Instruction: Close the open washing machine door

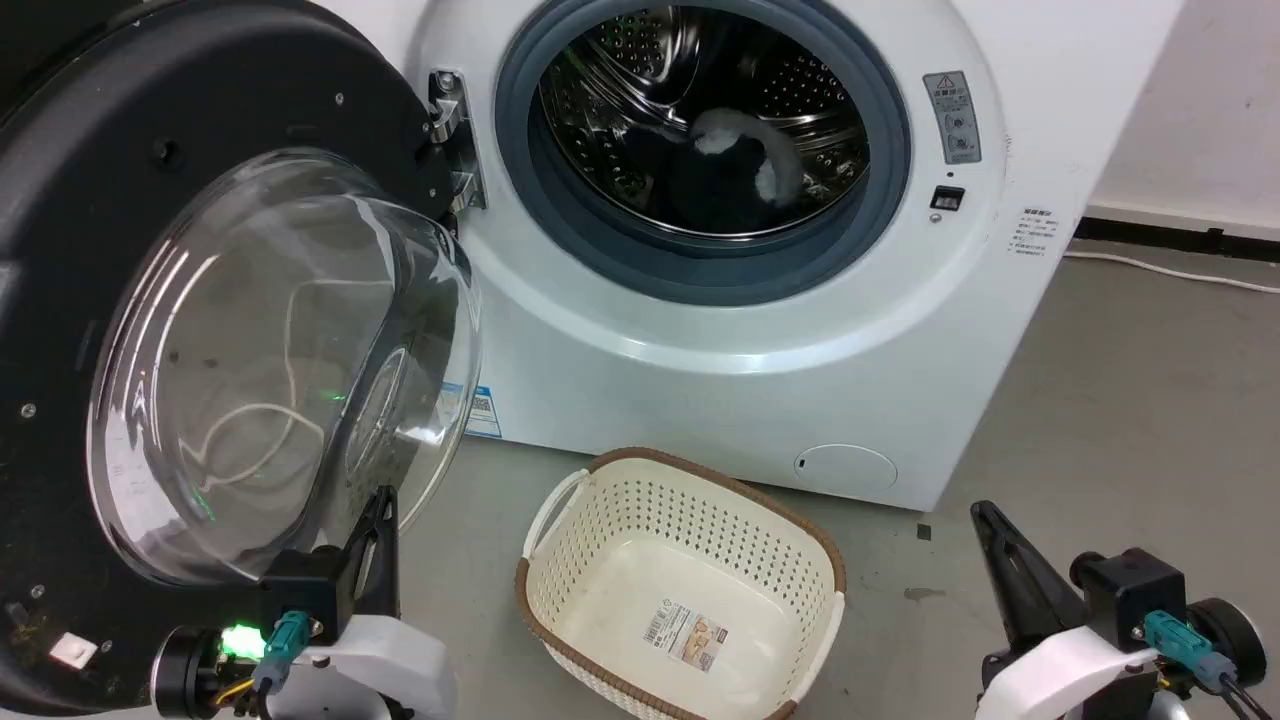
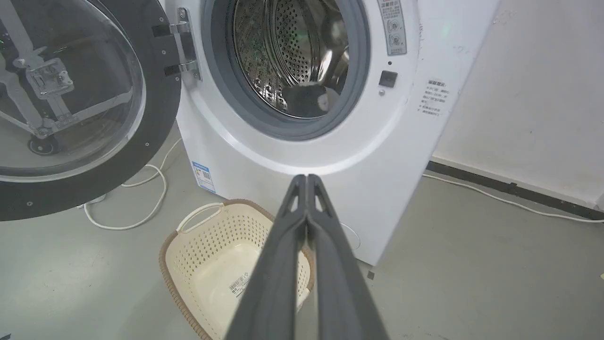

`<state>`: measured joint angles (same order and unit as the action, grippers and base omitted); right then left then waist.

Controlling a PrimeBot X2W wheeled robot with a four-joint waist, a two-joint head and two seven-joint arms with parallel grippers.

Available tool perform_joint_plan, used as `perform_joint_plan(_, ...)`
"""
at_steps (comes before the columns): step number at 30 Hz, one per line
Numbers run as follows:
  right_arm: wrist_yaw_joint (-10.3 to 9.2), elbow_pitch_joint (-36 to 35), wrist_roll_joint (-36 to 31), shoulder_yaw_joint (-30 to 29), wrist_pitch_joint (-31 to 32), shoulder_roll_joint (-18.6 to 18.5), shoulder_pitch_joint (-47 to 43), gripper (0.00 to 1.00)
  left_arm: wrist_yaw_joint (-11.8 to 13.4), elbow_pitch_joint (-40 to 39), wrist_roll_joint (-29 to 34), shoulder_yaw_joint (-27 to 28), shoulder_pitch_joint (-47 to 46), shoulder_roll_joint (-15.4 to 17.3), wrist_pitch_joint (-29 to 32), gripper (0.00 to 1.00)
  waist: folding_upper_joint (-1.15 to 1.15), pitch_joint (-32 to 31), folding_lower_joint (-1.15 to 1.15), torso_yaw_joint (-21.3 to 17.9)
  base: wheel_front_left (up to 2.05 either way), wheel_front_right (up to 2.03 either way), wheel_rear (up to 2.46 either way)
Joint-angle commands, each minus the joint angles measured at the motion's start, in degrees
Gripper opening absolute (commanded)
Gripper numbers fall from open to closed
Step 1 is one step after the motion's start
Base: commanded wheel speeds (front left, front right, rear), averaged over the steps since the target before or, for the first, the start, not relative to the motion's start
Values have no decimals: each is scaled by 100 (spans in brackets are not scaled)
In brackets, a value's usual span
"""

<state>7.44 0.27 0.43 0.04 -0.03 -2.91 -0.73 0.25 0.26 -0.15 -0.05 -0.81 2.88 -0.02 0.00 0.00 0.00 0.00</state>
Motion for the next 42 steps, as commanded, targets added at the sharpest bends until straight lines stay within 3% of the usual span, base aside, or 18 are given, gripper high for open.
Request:
perform_joint_plan(1,5,-27,-43,-4,3,3,73,0,-25,-26,15,5,81,-1,2,0,0,0,0,0,0,0,0)
perform_joint_plan(42,5,-27,-43,-4,3,3,73,0,-25,-26,15,5,81,-1,2,0,0,0,0,0,0,0,0)
